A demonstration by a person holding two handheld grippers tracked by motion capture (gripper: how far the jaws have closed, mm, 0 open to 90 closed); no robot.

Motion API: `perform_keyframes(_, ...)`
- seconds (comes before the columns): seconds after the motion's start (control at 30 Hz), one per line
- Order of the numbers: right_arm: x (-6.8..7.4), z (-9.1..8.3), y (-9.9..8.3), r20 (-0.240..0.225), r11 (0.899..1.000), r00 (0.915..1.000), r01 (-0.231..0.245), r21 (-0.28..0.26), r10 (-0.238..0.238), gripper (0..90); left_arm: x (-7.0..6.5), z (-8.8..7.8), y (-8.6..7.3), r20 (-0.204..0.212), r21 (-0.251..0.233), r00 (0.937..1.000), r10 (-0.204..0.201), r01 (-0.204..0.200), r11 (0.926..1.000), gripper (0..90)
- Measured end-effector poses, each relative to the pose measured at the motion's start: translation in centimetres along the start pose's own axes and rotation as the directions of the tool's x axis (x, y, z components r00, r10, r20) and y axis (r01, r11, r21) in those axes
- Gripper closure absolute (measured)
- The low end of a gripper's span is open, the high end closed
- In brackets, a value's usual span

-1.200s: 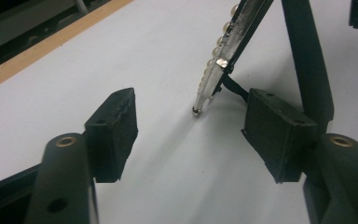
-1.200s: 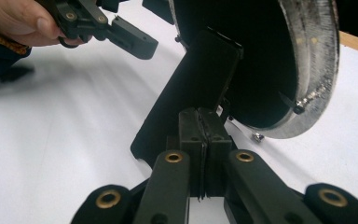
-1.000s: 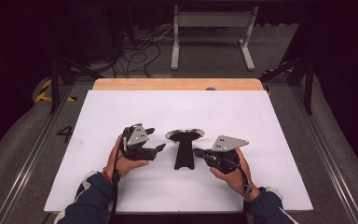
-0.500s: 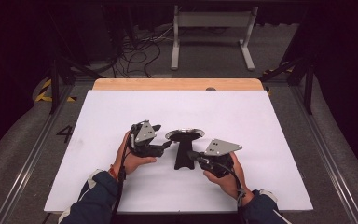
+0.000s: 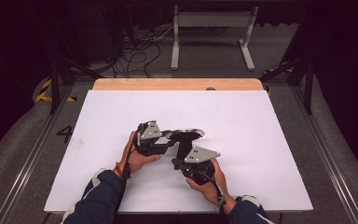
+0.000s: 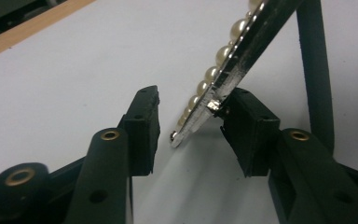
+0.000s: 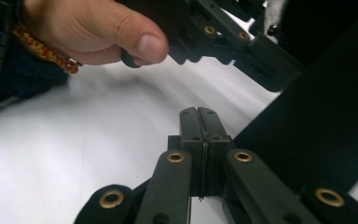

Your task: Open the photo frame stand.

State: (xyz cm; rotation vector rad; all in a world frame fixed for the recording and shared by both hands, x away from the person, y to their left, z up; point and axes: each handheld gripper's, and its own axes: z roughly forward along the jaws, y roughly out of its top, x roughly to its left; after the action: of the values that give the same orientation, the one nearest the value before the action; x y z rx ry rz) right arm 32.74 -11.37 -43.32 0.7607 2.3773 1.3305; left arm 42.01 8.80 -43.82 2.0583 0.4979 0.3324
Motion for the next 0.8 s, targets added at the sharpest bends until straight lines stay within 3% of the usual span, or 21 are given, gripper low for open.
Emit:
perform_keyframes(0.07, 0.2, 0.5, -0.1, 0.001, 1.000, 0.9999, -0.016, -0.002, 0.016, 90.0, 0.1, 0.3, -0.2, 0.008, 0.009, 0.9998, -0.016, 0.016, 0.9998, 62.0)
perform_keyframes(0.17, 0.5, 1.2, -0.1, 0.016, 1.000, 0.9996, -0.023, -0.003, 0.023, 90.0, 0.1, 0.5, -0.3, 0.007, 0.018, 1.0000, -0.002, 0.002, 0.9998, 67.2)
perform_keyframes(0.4, 1.4, 2.5, -0.4, 0.082, 0.999, 0.9962, -0.031, 0.033, 0.028, 90.0, -0.4, 0.4, -0.3, -0.022, 0.031, 0.9992, 0.033, -0.032, 0.9990, 69.3)
perform_keyframes(0.57, 1.1, 2.8, -0.8, 0.142, 0.996, 0.9890, -0.051, 0.071, 0.040, 90.0, -0.7, 0.3, -0.3, -0.033, 0.038, 0.9975, 0.062, -0.061, 0.9974, 72.2)
perform_keyframes(0.8, 0.5, 2.4, -1.2, 0.155, 0.993, 0.9861, -0.075, 0.090, 0.061, 90.0, -1.0, 0.2, -0.3, -0.042, 0.039, 0.9965, 0.072, -0.070, 0.9968, 75.1)
